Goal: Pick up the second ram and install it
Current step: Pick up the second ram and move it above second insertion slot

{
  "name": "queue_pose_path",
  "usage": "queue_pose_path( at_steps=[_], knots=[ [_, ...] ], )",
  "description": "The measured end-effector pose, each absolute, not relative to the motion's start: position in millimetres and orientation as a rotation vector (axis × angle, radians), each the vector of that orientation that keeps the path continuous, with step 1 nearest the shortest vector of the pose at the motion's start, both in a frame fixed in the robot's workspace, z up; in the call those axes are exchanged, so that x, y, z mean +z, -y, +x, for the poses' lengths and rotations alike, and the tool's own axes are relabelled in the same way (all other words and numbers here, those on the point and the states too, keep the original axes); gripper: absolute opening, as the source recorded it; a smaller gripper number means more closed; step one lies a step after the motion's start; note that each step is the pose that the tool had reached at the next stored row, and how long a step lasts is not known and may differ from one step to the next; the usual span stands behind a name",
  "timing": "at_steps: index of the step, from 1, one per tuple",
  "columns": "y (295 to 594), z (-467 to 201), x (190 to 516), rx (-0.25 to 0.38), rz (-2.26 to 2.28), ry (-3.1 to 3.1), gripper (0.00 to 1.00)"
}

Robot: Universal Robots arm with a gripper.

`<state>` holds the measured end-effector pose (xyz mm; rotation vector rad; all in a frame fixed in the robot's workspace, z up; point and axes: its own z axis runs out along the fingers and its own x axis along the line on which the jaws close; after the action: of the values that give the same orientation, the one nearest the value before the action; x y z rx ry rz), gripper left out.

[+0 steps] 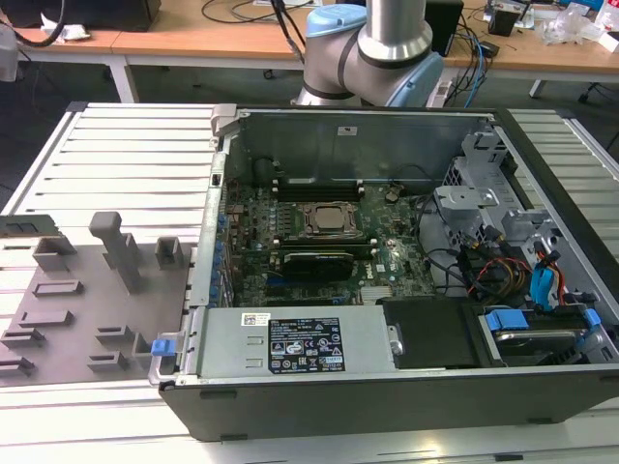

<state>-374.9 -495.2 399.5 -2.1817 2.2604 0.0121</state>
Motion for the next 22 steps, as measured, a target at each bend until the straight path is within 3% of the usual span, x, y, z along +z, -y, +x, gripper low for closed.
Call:
queue_pose_path(
  at_steps=[22],
  knots=[
    [442,-365,435,0.013,-2.182,-2.261,0.13]
  ],
)
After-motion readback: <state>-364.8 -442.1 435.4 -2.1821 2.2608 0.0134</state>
